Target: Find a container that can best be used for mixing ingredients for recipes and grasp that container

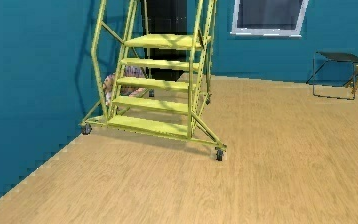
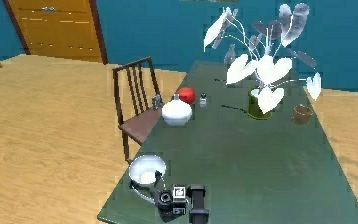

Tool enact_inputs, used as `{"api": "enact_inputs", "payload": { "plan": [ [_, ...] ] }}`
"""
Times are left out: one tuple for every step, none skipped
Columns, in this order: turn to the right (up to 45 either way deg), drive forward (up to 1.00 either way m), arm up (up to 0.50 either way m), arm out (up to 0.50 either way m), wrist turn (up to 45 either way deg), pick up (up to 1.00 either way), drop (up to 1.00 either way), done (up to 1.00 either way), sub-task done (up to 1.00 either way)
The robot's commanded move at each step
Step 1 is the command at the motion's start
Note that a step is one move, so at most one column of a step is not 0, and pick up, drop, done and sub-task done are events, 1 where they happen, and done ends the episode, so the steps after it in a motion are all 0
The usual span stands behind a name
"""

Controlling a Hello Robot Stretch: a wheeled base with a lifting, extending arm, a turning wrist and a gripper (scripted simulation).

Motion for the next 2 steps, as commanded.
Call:
{"api": "enact_inputs", "payload": {
  "plan": [
    [0.0, 0.00, 0.10, 0.00, 0.0, 0.00, 0.00, 0.00, 0.00],
    [0.0, 0.00, 0.00, 0.00, 0.0, 0.00, 0.00, 1.00, 0.00]
  ]
}}
